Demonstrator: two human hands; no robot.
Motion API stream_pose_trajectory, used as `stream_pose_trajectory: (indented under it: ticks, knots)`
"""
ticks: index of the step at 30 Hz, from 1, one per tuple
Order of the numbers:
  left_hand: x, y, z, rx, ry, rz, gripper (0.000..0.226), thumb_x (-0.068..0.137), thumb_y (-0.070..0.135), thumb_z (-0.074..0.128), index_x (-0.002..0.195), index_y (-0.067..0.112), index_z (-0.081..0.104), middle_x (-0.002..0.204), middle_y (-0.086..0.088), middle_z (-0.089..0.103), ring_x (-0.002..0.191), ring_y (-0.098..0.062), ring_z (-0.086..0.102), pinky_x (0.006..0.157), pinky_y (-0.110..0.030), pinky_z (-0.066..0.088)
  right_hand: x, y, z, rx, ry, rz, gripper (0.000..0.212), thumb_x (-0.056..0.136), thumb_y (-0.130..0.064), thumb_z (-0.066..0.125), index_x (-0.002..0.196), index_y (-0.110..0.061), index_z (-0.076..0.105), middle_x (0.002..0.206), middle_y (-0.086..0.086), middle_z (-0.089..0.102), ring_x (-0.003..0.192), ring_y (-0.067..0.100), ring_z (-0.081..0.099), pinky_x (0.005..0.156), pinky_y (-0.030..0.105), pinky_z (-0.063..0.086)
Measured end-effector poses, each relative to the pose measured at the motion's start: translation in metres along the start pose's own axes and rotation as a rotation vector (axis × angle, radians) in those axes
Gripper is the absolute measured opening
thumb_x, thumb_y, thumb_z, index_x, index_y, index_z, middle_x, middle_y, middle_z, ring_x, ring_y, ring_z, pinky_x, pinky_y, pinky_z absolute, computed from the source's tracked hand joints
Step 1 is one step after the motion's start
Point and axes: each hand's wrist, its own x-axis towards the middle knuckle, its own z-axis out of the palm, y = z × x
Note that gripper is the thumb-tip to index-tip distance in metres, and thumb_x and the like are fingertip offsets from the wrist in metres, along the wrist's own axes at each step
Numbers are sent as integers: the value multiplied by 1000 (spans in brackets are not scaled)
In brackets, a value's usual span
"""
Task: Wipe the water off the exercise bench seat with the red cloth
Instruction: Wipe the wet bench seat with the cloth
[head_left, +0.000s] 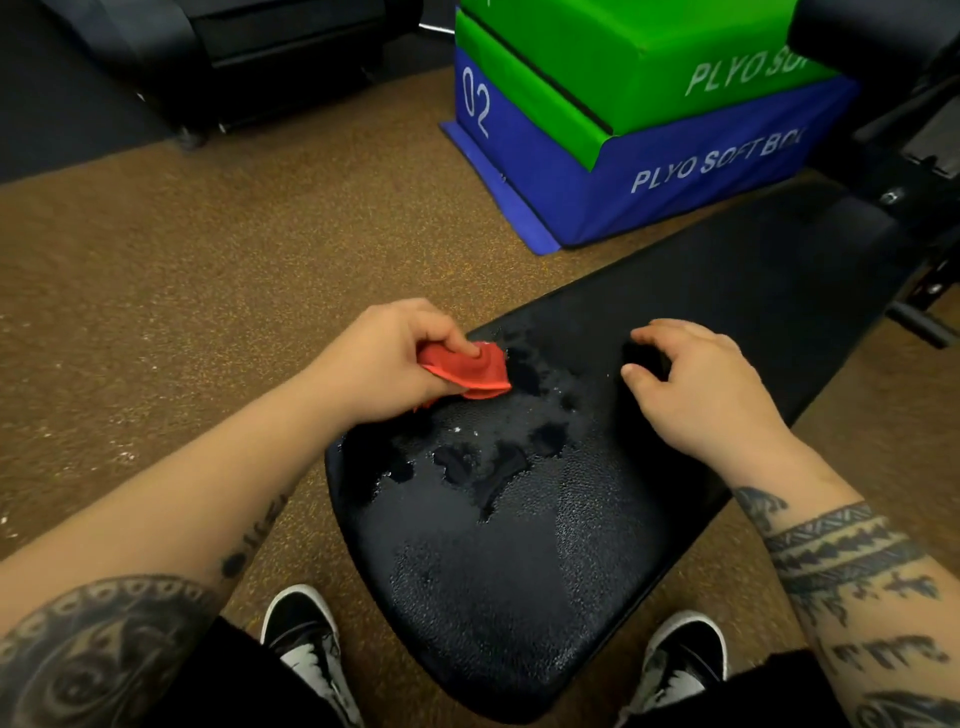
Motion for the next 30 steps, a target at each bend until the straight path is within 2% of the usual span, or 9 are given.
stream_pose_trajectory:
  ticks: [2, 6, 12, 14, 16, 18, 20, 22, 30]
  knots:
    - [5, -5, 7, 45, 38, 26, 25, 66, 32, 89, 87, 34, 76, 89, 7, 65, 83, -9, 64, 81, -24, 48, 2, 4, -2, -27, -22, 25, 49, 92, -42, 60, 139, -30, 54, 151, -7, 45, 139, 27, 39, 111, 51, 37]
    - [16, -8, 13, 68, 121, -15, 22, 68, 37, 87, 84, 38, 73, 82, 13, 61, 74, 0, 58, 72, -14, 40, 4, 5, -4, -51, -57, 29, 50, 92, -44, 59, 140, -31, 53, 154, -9, 42, 142, 24, 35, 112, 51, 35]
    - [35, -15, 14, 73, 241, -176, 14, 75, 38, 79, 84, 32, 69, 77, 6, 69, 75, -17, 67, 71, -31, 53, 5, 5, -7, -74, -59, 19, 48, 91, -46, 58, 138, -33, 55, 152, -10, 44, 139, 25, 38, 110, 51, 38]
    - [38, -12, 8, -20, 322, -231, 11, 79, 36, 75, 86, 31, 68, 68, 4, 72, 69, -18, 70, 69, -33, 57, 6, 6, -7, -65, -55, 13, 47, 91, -46, 58, 136, -33, 57, 151, -10, 46, 137, 26, 41, 110, 50, 38]
    - [38, -3, 5, -160, 274, -185, 10, 82, 29, 76, 89, 32, 69, 64, 5, 72, 59, -14, 69, 63, -29, 56, 7, 7, -7, -62, -54, 3, 47, 90, -46, 59, 135, -33, 58, 150, -9, 47, 135, 27, 43, 110, 50, 39]
    - [33, 11, 6, -222, 126, -54, 16, 80, 23, 81, 92, 29, 72, 64, 4, 71, 53, -9, 64, 58, -25, 52, 7, 8, -7, -62, -50, 2, 47, 90, -46, 59, 134, -33, 59, 150, -9, 48, 134, 28, 44, 109, 50, 39]
    - [28, 16, 15, -107, 38, 106, 21, 75, 30, 84, 93, 26, 76, 76, 6, 69, 63, -4, 64, 66, -20, 51, 7, 7, -6, -71, -50, 7, 47, 90, -46, 58, 135, -33, 58, 150, -10, 48, 134, 27, 44, 108, 50, 40]
    - [30, 13, 25, 43, 50, 187, 25, 70, 36, 84, 91, 25, 78, 85, 6, 65, 77, -7, 63, 76, -22, 49, 7, 6, -6, -80, -45, 5, 47, 90, -47, 58, 135, -32, 58, 149, -10, 48, 133, 28, 44, 107, 49, 41]
    - [54, 9, 43, 145, 213, 21, 18, 75, 40, 80, 81, 31, 67, 82, 2, 59, 80, -19, 58, 75, -33, 48, 9, 8, -7, -100, -55, -12, 48, 92, -46, 56, 138, -33, 55, 151, -10, 46, 133, 28, 44, 107, 48, 41]
